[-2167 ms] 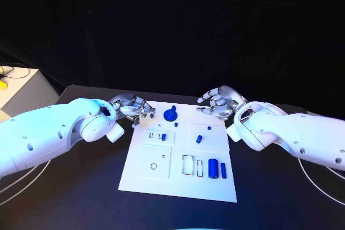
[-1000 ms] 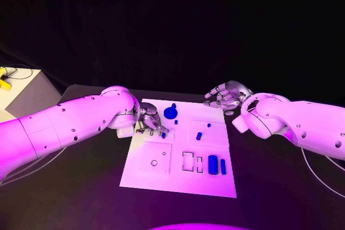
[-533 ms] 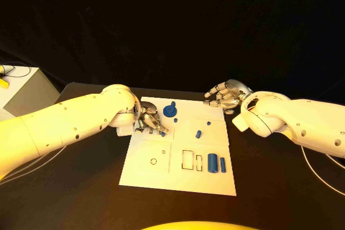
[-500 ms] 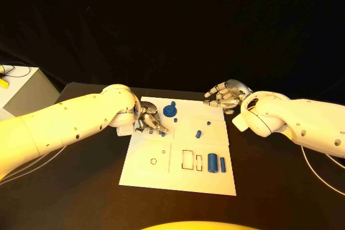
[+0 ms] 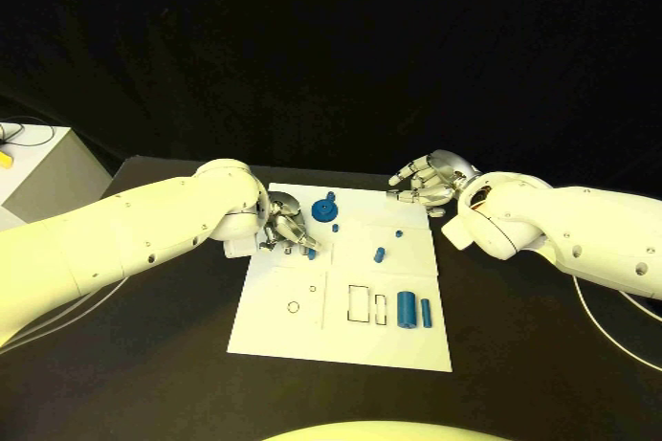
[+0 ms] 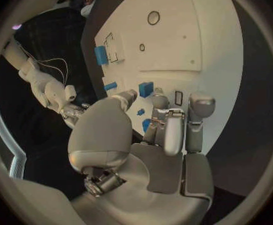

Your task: Assemble the parts on the task board

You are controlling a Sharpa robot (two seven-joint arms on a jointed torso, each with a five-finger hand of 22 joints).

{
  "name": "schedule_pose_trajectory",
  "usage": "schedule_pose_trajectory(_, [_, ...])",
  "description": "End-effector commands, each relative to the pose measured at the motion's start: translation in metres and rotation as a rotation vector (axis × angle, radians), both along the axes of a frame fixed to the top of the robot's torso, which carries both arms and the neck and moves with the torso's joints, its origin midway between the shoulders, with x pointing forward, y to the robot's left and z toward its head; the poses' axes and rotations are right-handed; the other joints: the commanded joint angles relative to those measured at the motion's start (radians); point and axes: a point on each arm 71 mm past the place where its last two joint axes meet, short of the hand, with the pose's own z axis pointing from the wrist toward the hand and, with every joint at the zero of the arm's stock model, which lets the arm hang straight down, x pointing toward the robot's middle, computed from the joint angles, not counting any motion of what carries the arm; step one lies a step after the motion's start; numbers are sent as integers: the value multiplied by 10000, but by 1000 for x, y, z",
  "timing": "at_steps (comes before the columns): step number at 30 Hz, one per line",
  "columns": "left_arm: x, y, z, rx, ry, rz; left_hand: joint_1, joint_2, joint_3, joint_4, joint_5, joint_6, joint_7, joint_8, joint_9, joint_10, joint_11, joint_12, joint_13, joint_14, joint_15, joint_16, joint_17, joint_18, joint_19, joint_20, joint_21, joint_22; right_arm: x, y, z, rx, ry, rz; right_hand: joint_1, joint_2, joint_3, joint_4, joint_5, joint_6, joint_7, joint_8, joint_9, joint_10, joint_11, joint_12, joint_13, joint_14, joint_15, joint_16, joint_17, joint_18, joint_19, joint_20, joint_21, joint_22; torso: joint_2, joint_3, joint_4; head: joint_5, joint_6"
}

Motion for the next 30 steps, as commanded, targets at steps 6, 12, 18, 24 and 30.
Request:
schedule_pose_trajectory(6, [-2,-3,-1,-46,270,-189,170,56,-81,-5,1,44,-58,152,81,-82,-10,-18,9,301,-89,2,478,-78,-97,-23,7,-6,0,4,-1,-107,72,266,-74,-7,55,16,-46,-66,-2,16,10,-18,-7,-31,-14,221,74,-28,313,89,-98,-6,-28,-8,3,15,-14,33,-37])
schedule_pose_trajectory(12, [-2,-4,-2,-13,350,-260,206,38,-149,3,-5,87,-84,260,155,-72,-28,3,35,307,-102,11,507,-80,-101,-27,18,10,0,6,-2,-111,112,334,-91,-1,63,15,-69,-62,-5,29,13,-18,-9,-29,-24,208,73,-51,280,96,-108,-6,-67,-33,8,14,1,24,-52])
schedule_pose_trajectory(18, [-2,-5,-2,1,378,-292,215,29,-161,2,-6,89,-87,273,165,-78,-31,0,25,308,-104,12,510,-81,-99,-28,23,17,0,7,-2,-106,128,371,-100,2,65,16,-77,-60,-5,34,14,-40,-10,-47,-50,202,73,-61,264,105,-123,-7,-115,-63,14,18,-4,28,-65])
schedule_pose_trajectory(24, [-2,-6,-3,21,402,-308,240,30,-174,-1,-6,95,-96,302,186,-70,-38,10,39,311,-110,15,519,-84,-94,-30,32,34,-1,9,-3,-104,152,414,-100,2,65,16,-77,-60,-5,34,14,-40,-10,-47,-50,202,73,-61,264,105,-123,-7,-115,-63,27,19,-16,29,-73])
schedule_pose_trajectory(30, [-2,-7,-3,5,420,-307,502,176,-132,-19,16,73,-144,426,295,-56,-83,35,55,321,-146,27,556,-85,-98,-52,58,61,-1,9,-3,-112,175,421,-109,5,70,15,-89,-61,-6,40,15,-38,-10,-44,-51,202,72,-61,266,104,-121,-7,-113,-62,27,22,-11,12,-111])
